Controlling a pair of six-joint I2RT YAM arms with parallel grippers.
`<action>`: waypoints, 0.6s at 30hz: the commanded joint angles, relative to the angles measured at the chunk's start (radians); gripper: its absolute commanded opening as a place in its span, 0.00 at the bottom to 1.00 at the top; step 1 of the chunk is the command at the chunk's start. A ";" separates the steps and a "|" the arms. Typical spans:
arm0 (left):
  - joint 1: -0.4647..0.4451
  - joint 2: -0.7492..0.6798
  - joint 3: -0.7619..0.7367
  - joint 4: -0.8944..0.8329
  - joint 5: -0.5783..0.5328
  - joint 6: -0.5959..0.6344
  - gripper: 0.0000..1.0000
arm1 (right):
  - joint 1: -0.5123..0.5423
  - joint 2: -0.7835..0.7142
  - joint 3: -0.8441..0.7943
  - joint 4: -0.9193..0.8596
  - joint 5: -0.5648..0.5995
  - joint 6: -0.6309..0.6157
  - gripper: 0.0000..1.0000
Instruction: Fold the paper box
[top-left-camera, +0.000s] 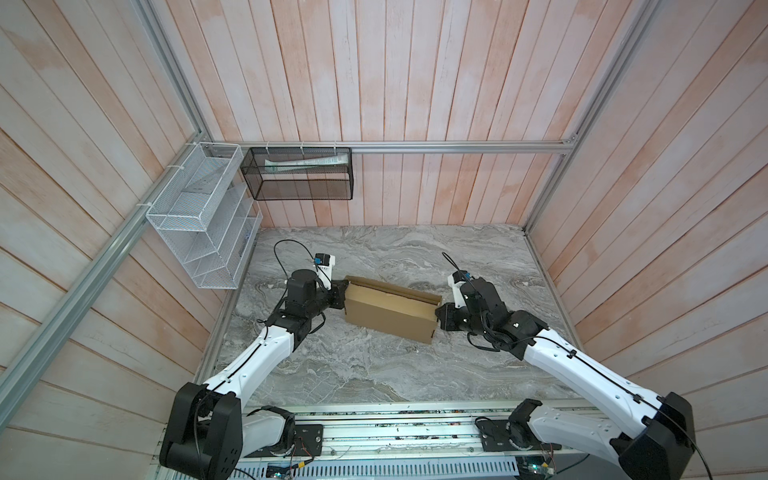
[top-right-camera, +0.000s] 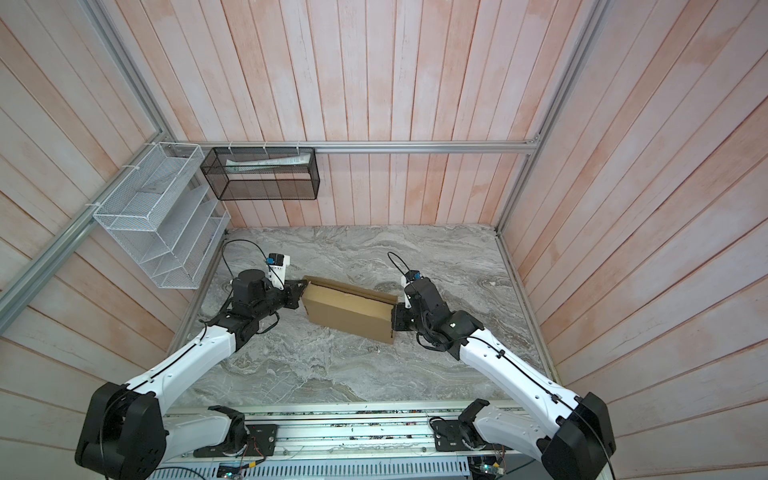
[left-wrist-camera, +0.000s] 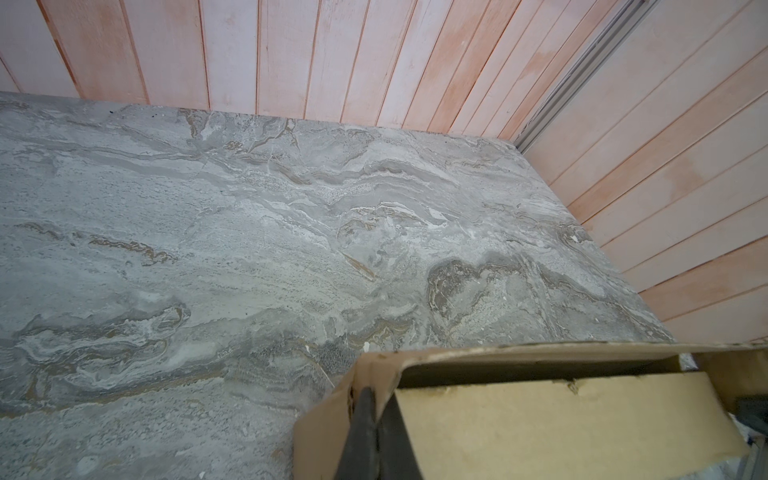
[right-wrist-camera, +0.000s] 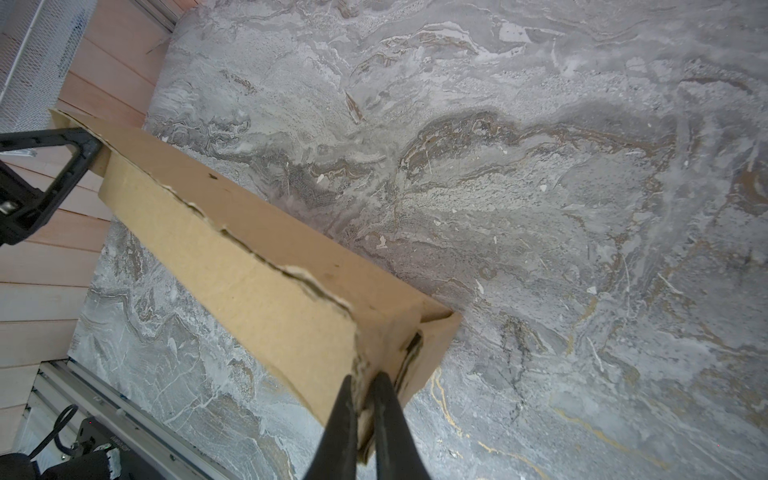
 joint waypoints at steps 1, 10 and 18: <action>-0.009 0.024 -0.006 -0.077 0.031 0.000 0.00 | -0.007 -0.017 -0.008 0.023 -0.016 0.014 0.11; -0.009 0.023 -0.007 -0.081 0.027 0.001 0.00 | -0.027 -0.024 -0.015 0.035 -0.045 0.017 0.11; -0.010 0.028 -0.006 -0.078 0.029 0.000 0.00 | -0.035 -0.030 -0.023 0.032 -0.055 0.019 0.10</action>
